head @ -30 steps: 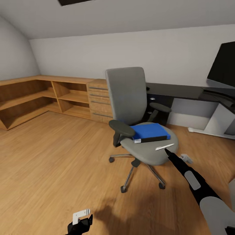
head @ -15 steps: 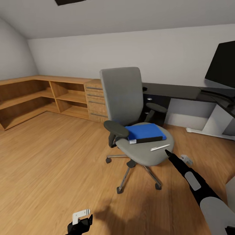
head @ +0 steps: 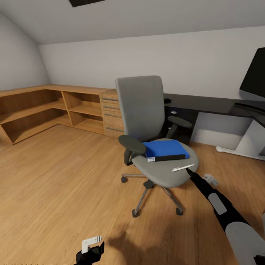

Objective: In the bedroom, organize the workspace by keeping the computer under the desk, ensuring the monitor is on the desk, placing the keyboard on the desk next to the monitor, placing the mouse on the desk next to the keyboard, moving the folder from the swivel chair onto the desk next to the mouse, stacking the notebook on top of the folder with the pen on top of the notebook, and positioning the swivel chair next to the desk.

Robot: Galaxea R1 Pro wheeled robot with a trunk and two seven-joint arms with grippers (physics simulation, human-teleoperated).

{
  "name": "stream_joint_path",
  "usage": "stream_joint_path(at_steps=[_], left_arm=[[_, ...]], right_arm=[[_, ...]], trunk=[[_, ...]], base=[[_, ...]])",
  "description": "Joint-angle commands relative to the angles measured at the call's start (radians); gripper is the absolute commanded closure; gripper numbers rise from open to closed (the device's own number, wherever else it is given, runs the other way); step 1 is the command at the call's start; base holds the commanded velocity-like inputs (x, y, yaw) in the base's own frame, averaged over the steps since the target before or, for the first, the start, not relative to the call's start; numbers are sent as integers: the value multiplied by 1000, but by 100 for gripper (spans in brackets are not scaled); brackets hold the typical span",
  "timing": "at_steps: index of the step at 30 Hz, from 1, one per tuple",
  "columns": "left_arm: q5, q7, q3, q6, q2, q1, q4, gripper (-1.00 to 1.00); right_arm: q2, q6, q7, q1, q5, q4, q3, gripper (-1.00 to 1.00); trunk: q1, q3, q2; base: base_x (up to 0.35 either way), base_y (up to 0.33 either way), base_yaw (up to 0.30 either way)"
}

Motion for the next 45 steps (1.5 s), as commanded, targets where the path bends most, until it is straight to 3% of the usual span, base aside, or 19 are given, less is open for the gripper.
stream_joint_path(at_steps=[1,14,24,45], left_arm=[[7,1,1,-3,-1,-1,1,-100],[9,1,2,-3,0,-1,1,-100],[10,1,2,-3,0,-1,1,-100],[10,1,2,-3,0,-1,1,-100]], right_arm=[[1,9,4,0,-4,63,0,-100],[1,9,6,0,-3,63,-5,-100],[-1,9,6,0,-3,63,-5,-100],[-1,9,6,0,-4,63,-5,-100]], trunk=[[0,-1,0],[0,-1,0],[0,-1,0],[0,-1,0]], base=[[0,0,165],[6,0,173],[248,0,139],[155,0,12]])
